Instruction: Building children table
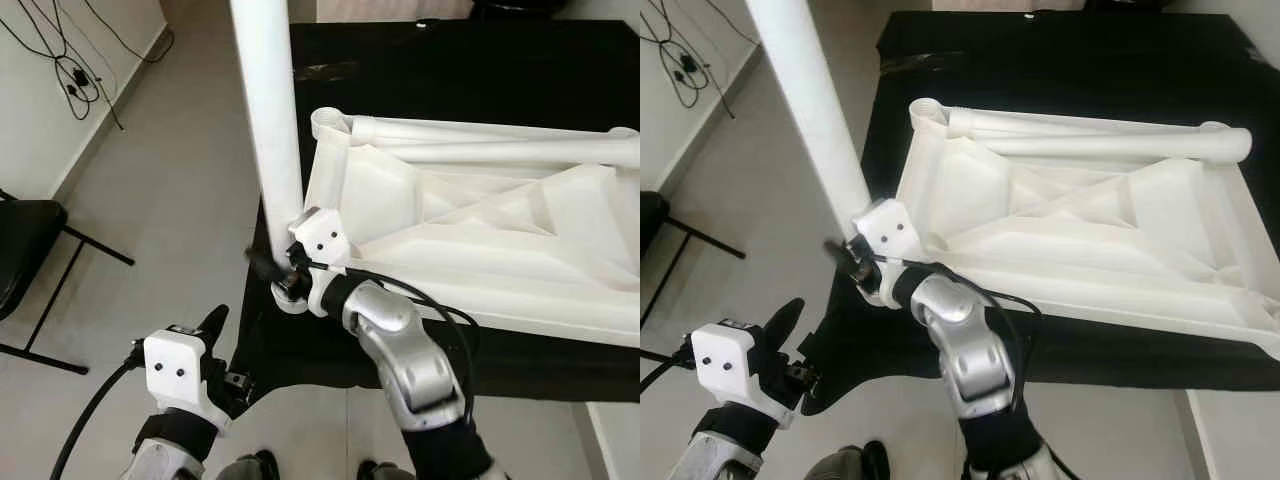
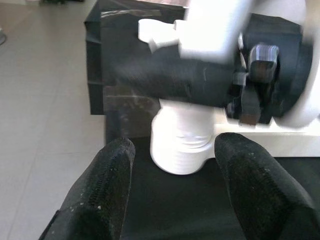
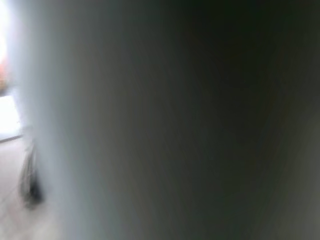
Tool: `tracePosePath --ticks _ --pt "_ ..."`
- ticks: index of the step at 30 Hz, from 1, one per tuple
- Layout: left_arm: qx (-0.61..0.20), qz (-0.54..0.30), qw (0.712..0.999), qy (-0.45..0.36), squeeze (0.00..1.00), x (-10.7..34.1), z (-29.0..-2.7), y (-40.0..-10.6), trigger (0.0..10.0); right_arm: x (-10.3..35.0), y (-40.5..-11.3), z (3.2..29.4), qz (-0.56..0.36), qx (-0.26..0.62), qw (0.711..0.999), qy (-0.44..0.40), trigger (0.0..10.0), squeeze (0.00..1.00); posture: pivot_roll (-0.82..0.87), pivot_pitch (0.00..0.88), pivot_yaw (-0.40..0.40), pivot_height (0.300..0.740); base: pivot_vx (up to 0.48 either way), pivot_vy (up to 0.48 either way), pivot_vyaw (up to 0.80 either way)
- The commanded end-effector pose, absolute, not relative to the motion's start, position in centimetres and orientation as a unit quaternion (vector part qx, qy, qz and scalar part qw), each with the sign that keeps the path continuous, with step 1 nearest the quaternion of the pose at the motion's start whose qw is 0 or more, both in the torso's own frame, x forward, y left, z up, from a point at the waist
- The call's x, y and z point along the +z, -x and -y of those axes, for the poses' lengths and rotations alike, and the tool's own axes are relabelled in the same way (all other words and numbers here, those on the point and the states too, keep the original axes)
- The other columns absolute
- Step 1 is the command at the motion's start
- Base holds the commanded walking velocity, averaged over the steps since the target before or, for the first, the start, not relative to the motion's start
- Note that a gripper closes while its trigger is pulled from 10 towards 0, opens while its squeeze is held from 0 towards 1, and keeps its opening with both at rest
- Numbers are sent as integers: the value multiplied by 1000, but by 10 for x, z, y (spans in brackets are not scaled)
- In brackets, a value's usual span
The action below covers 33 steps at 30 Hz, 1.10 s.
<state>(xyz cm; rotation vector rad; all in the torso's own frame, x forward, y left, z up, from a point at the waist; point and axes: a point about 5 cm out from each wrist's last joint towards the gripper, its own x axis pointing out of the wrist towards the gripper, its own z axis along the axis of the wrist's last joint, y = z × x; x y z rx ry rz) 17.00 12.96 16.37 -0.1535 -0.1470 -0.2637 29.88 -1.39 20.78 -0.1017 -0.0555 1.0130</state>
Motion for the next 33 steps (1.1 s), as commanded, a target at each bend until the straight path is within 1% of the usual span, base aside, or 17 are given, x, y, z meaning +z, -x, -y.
tracePosePath --ticks 1,2,3,4,5,6,7,8,13,17,18,19,27,28,29,32,33 --pt "-128 63 987 75 0 160 -130 -167 10000 228 -305 7 66 599 795 68 10000 1000 77 226 -3 740 0 0 0" --pt "-128 63 987 75 0 160 -130 -167 10000 228 -305 7 66 599 795 68 10000 1000 77 226 -3 740 0 0 0" --pt "-128 63 987 76 0 160 -130 -167 10000 232 -310 10 70 624 774 87 10000 702 80 227 -3 740 0 0 0" --pt "-128 63 987 76 0 160 -130 -166 10000 233 -313 11 69 646 754 98 10000 0 81 228 -3 740 0 0 0" --pt "-128 63 987 76 0 160 -130 -166 10000 233 -313 11 69 646 754 98 10000 0 81 228 -3 740 0 0 0" --pt "-128 62 987 76 0 161 -129 -165 10000 236 -317 12 62 686 717 109 10000 0 89 232 -1 740 0 0 0" --pt "-128 62 987 76 0 161 -129 -165 10000 236 -317 12 62 686 717 109 10000 0 89 232 -1 740 0 0 0" --pt "-128 62 987 76 0 161 -129 -164 10000 238 -318 12 58 705 699 106 10000 0 92 234 0 740 0 0 0" --pt "-130 60 987 77 0 161 -129 -161 10000 246 -325 7 51 730 676 88 10000 0 100 240 0 740 0 0 0" --pt "-130 58 987 78 0 161 -128 -160 10000 246 -327 4 48 734 672 85 10000 0 106 243 0 740 0 0 0" --pt "-130 57 987 78 0 161 -128 -159 10000 244 -329 2 42 744 662 82 1882 0 108 246 1 740 0 0 0" --pt "-130 56 987 78 0 161 -128 -158 10000 241 -330 1 35 753 653 79 0 0 110 247 2 740 0 0 0" --pt "-130 54 987 78 0 161 -129 -157 10000 235 -332 6 28 770 633 72 0 0 106 245 5 740 0 0 0" --pt "-130 54 987 78 0 161 -129 -157 10000 235 -332 8 30 768 636 71 0 0 104 245 5 740 0 0 0" --pt "-130 54 987 78 0 160 -129 -158 10000 234 -334 12 35 758 648 69 0 0 101 242 7 740 0 0 0" --pt "-130 55 987 78 0 160 -129 -158 10000 234 -335 15 39 749 657 68 0 0 100 242 7 740 0 0 0" --pt "-130 55 987 78 0 160 -129 -158 10000 233 -335 18 49 733 675 69 0 0 97 241 4 740 0 0 0"
